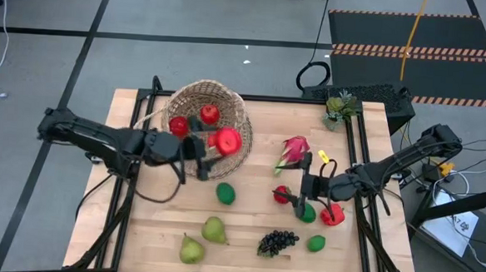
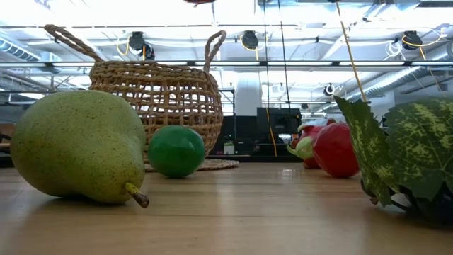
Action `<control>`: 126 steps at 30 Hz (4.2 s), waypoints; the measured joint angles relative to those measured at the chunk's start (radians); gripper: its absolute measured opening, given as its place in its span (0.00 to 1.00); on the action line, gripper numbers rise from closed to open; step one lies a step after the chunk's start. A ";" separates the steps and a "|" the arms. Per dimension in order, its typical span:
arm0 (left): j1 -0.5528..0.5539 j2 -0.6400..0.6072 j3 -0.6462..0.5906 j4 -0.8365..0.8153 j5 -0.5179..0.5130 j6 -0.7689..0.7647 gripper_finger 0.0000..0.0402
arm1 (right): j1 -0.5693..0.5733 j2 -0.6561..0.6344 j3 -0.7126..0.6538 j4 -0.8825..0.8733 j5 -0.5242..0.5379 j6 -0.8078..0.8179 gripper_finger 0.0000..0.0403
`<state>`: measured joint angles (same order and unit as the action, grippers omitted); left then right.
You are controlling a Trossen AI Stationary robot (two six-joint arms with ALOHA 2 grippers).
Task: Build produce basket
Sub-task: Put the apple into the basket, then put the bell pepper into the basket
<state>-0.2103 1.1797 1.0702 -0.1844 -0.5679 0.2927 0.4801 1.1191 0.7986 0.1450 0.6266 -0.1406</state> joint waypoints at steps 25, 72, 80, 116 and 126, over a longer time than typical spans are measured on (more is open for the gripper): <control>0.416 -0.005 0.000 -0.509 0.071 -0.303 0.89 | -0.002 0.001 0.000 0.014 0.031 -0.077 0.80; 0.487 0.134 0.001 -0.734 0.107 -0.348 0.99 | -0.002 0.001 0.000 0.007 0.031 -0.057 0.80; 0.453 0.051 0.017 -0.631 0.104 -0.314 0.99 | -0.002 0.001 0.000 -0.007 0.031 0.050 0.80; -0.100 -0.158 -0.045 -0.267 0.067 -0.338 0.63 | 0.119 0.078 0.064 -0.880 -0.421 0.879 0.80; -0.100 -0.158 -0.045 -0.297 0.069 -0.328 0.63 | 0.121 0.078 0.064 -0.981 -0.575 0.757 0.81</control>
<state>-0.3099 1.0222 1.0248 -0.4819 -0.4992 -0.0353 0.6015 1.1969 0.8627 -0.8357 0.0513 0.6161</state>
